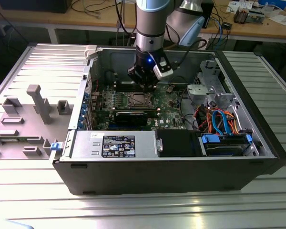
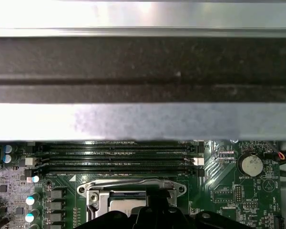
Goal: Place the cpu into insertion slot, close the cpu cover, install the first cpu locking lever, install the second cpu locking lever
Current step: 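Install the second cpu locking lever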
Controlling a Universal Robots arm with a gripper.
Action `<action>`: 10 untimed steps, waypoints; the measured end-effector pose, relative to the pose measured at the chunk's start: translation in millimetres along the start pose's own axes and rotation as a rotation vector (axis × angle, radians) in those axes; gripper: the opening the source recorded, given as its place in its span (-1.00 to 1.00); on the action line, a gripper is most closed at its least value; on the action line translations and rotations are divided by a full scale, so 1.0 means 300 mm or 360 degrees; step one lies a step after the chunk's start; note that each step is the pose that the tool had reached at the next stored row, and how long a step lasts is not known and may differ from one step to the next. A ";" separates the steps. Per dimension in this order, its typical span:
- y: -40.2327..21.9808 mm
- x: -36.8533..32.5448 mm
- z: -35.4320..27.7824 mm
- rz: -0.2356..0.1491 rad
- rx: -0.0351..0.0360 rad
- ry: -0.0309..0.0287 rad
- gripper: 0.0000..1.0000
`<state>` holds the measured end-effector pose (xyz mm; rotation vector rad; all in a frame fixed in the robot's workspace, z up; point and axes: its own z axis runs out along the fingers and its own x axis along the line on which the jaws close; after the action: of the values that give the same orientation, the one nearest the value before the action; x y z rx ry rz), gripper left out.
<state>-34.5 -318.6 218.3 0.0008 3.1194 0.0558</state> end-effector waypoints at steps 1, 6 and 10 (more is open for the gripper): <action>-0.002 0.000 0.000 0.0000 0.0000 -0.00001 -0.79; -0.008 0.000 0.000 0.0000 0.0004 0.00000 -0.79; -0.009 0.000 -0.006 0.0000 0.0005 0.00002 -0.79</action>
<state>-34.6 -321.3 219.9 0.0008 3.1196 0.0511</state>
